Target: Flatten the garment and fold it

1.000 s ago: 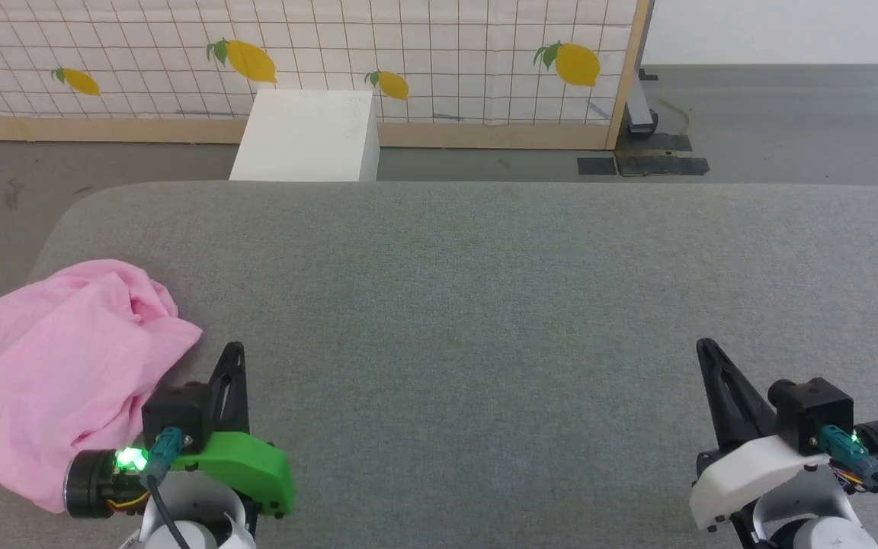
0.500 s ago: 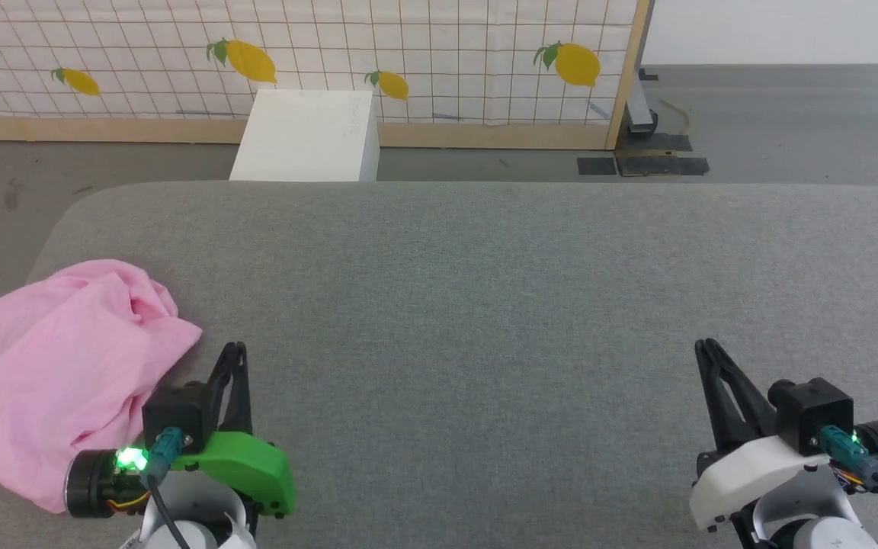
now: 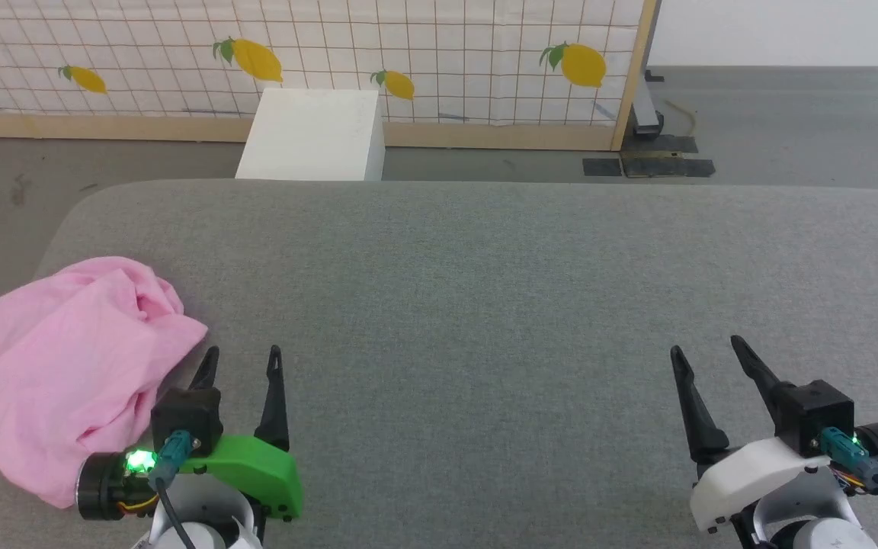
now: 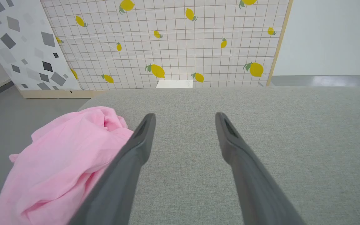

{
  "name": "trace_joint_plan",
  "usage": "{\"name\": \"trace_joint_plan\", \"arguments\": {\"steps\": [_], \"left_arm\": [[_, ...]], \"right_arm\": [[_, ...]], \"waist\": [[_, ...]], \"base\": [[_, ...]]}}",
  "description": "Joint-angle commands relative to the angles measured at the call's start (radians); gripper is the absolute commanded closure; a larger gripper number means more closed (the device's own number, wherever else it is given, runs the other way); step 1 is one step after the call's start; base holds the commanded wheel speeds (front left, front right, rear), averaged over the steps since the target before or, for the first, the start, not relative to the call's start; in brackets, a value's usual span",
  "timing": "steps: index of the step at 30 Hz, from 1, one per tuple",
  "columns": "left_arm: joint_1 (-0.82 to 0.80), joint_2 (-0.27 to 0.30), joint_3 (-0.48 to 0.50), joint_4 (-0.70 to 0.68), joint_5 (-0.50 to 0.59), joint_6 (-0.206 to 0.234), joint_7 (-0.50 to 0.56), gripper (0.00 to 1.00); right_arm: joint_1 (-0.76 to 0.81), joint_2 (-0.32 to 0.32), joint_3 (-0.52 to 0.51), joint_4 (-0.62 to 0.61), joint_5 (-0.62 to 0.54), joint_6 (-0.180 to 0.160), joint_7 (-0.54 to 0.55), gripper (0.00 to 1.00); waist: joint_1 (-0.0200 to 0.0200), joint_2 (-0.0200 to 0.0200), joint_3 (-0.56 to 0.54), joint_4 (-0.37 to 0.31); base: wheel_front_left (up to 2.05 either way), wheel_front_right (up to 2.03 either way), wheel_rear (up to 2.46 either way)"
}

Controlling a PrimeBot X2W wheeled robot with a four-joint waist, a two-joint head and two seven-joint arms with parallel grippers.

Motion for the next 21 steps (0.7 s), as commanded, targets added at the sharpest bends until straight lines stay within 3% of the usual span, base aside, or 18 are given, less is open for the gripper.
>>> {"name": "trace_joint_plan", "arguments": {"steps": [1,21], "left_arm": [[-0.013,0.0,-0.006,0.008,-0.011,0.008,-0.011,0.0],[-0.02,0.02,-0.026,0.044,-0.055,0.039,-0.056,0.0]], "right_arm": [[-0.01,0.0,0.0,0.004,0.005,0.0,-0.011,0.0],[-0.021,0.001,0.015,0.03,0.02,-0.001,-0.042,0.0]], "waist": [[0.0,0.0,0.0,0.006],[0.0,0.0,-0.005,0.135]], "base": [[0.0,0.0,0.0],[0.0,0.0,0.0]]}}
